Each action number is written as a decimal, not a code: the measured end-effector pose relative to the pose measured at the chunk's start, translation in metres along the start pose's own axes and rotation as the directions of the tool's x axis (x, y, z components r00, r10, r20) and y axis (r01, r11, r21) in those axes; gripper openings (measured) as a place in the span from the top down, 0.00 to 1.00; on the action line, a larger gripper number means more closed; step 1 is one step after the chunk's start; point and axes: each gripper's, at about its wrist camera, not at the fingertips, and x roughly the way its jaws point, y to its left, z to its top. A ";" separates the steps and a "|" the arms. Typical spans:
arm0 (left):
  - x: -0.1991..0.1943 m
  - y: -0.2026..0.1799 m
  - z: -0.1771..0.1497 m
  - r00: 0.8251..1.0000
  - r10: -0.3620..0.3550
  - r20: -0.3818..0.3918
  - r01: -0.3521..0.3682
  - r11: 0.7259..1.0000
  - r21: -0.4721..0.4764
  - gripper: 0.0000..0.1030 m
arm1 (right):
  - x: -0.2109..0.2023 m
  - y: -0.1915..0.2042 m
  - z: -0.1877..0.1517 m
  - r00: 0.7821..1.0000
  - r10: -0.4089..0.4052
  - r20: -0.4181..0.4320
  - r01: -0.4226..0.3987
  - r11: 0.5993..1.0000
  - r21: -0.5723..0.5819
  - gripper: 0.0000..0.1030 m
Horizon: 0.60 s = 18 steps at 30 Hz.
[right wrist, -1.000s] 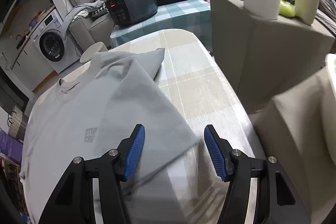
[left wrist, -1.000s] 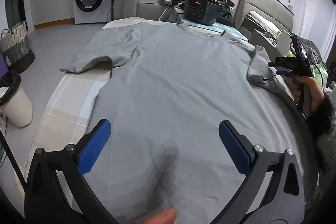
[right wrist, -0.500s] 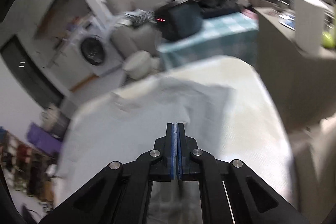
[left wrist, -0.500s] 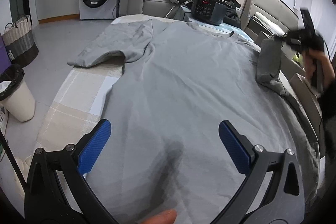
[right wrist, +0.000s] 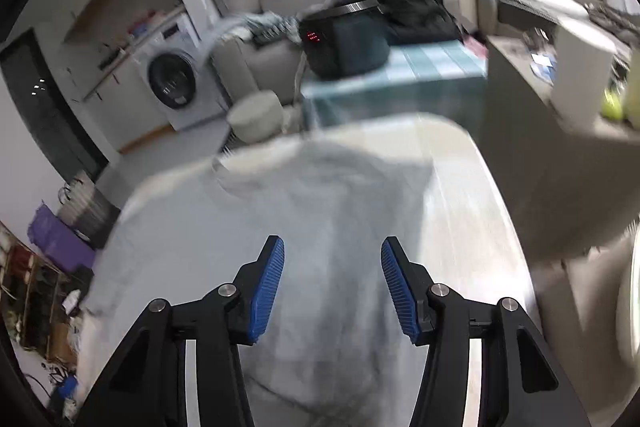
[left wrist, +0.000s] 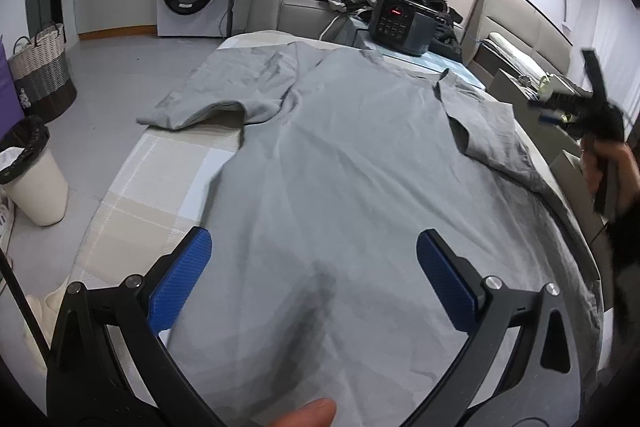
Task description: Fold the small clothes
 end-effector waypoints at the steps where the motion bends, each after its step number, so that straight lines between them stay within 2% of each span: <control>1: 0.001 -0.003 0.000 1.000 -0.001 -0.002 0.001 1.000 0.004 0.01 | 0.008 0.004 -0.010 0.999 0.015 -0.038 -0.016 1.000 -0.020 0.49; 3: 0.002 -0.006 0.000 1.000 0.000 -0.009 0.000 1.000 0.011 0.01 | 0.025 0.022 -0.032 0.995 0.022 -0.099 -0.033 0.993 -0.113 0.50; 5: 0.003 -0.004 0.000 1.000 0.009 -0.018 -0.009 1.000 0.006 0.01 | 0.033 0.039 -0.050 0.990 0.035 -0.140 -0.061 0.981 -0.185 0.55; 8: 0.003 0.020 0.010 0.999 0.044 -0.027 -0.046 0.997 -0.066 0.01 | 0.035 0.047 -0.069 0.979 0.051 -0.198 -0.090 0.977 -0.193 0.55; 10: 0.004 0.044 0.019 0.998 0.058 -0.022 -0.060 0.988 -0.142 0.01 | 0.022 0.049 -0.080 0.985 0.022 -0.173 -0.056 0.980 -0.191 0.55; 14: 0.019 0.102 0.043 0.998 0.050 -0.029 -0.057 0.940 -0.337 0.02 | -0.019 0.049 -0.102 0.992 0.086 -0.095 -0.101 0.982 -0.158 0.54; 16: 0.036 0.131 0.054 0.998 0.012 -0.059 -0.037 0.897 -0.441 0.10 | -0.045 0.048 -0.115 0.994 0.103 -0.046 -0.109 0.986 -0.130 0.54; 17: 0.044 0.142 0.056 0.998 -0.019 -0.066 -0.015 0.878 -0.478 0.19 | -0.054 0.046 -0.119 0.993 0.112 -0.030 -0.115 0.987 -0.113 0.53; 18: 0.057 0.157 0.060 0.995 -0.070 -0.073 0.020 0.847 -0.531 0.25 | -0.065 0.043 -0.125 0.992 0.125 -0.008 -0.125 0.988 -0.089 0.53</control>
